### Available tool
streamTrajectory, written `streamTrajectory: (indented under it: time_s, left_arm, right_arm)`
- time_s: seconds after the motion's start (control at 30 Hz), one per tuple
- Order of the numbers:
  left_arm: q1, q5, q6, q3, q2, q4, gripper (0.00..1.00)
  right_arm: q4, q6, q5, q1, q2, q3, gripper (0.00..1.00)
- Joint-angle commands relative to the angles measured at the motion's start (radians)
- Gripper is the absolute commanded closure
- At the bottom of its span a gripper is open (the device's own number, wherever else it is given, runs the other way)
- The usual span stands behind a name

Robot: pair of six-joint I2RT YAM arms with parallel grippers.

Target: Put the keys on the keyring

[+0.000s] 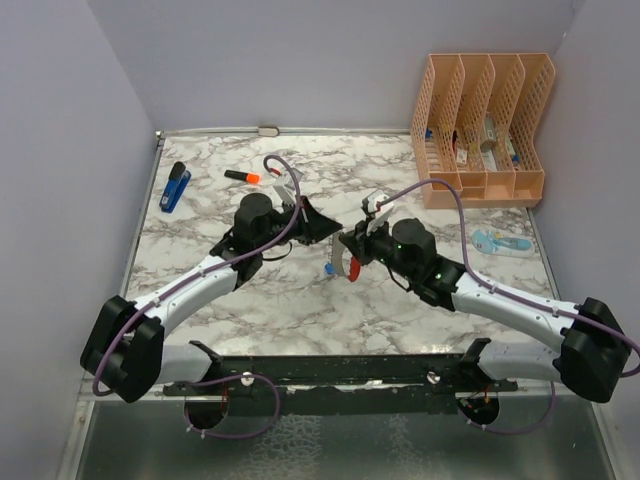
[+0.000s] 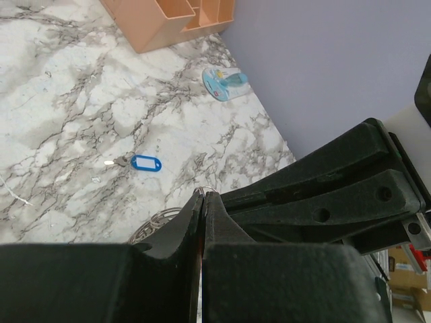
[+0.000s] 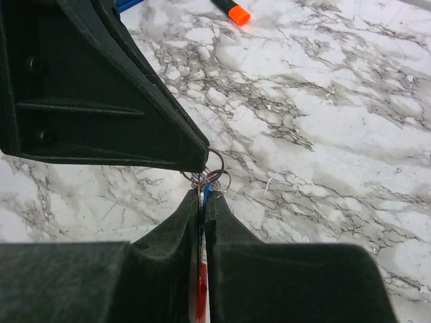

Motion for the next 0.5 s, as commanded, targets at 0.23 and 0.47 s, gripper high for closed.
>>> streamTrajectory:
  time_s: [0.23, 0.47]
  left_arm:
    - [-0.028, -0.094, -0.010, -0.104, -0.037, 0.176, 1.00]
    - [-0.029, -0.121, 0.006, -0.191, -0.073, 0.263, 1.00]
  right_arm:
    - [0.154, 0.074, -0.161, 0.026, 0.039, 0.079, 0.99]
    - [0.198, 0.095, -0.156, 0.027, 0.009, 0.029, 0.99]
